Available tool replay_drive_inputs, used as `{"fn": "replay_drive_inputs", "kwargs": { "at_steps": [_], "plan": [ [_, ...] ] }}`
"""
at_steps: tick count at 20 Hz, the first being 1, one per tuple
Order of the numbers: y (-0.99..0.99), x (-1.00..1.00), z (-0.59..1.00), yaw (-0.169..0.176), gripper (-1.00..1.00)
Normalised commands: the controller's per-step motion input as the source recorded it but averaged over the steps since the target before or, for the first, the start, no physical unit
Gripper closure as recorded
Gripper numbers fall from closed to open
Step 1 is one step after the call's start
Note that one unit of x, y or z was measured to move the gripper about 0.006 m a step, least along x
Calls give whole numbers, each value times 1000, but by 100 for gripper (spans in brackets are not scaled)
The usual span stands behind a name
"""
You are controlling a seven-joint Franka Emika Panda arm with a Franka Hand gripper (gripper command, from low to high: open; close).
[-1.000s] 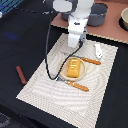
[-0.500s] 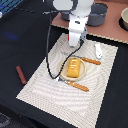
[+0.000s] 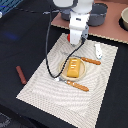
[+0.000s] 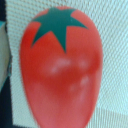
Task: Interact with the objects in diverse but meaningful ways.
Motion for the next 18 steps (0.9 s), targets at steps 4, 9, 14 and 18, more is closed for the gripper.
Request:
{"fn": "replay_drive_inputs", "kwargs": {
  "at_steps": [4, 9, 14, 18],
  "plan": [
    [104, -250, 1000, 17, -100],
    [-359, -243, 715, 0, -100],
    [-873, -343, 242, -3, -100],
    [-926, -339, 63, -18, -100]
  ]
}}
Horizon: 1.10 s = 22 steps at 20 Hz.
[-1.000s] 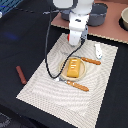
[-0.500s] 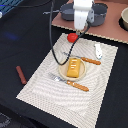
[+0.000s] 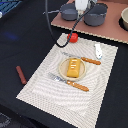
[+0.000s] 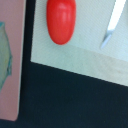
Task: Interact with the objects in diverse but meaningful ways.
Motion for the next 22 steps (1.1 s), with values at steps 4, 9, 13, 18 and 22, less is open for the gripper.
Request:
{"fn": "replay_drive_inputs", "kwargs": {
  "at_steps": [4, 9, 13, 18, 22],
  "plan": [
    [-948, -311, 4, -5, -100],
    [-917, -344, -49, -2, -100],
    [-869, -414, -115, -18, -100],
    [-769, -476, -193, -60, -100],
    [-642, -336, -175, -63, -100]
  ]
}}
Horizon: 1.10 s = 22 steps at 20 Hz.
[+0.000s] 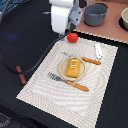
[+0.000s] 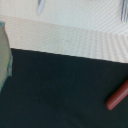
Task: Interact with the objects in diverse but meaningful ways.
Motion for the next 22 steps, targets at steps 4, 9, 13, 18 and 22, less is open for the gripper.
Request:
{"fn": "replay_drive_inputs", "kwargs": {
  "at_steps": [4, 9, 13, 18, 22],
  "plan": [
    [-589, -277, -206, -51, -100],
    [-652, -218, -214, -116, -100],
    [-640, -411, -286, -148, -100],
    [-600, -516, -247, -150, -100],
    [-553, -640, -219, -123, -100]
  ]
}}
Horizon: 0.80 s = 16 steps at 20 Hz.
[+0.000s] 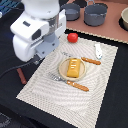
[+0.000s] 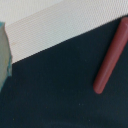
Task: Interact with the objects in diverse but meaningful ways.
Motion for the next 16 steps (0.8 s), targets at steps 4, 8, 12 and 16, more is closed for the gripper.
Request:
{"fn": "replay_drive_inputs", "kwargs": {
  "at_steps": [4, 8, 12, 16],
  "plan": [
    [-376, -668, -109, -150, -100],
    [-280, -531, -221, -129, -100],
    [-6, -224, -399, -117, -100],
    [-70, -325, -520, -106, -100]
  ]
}}
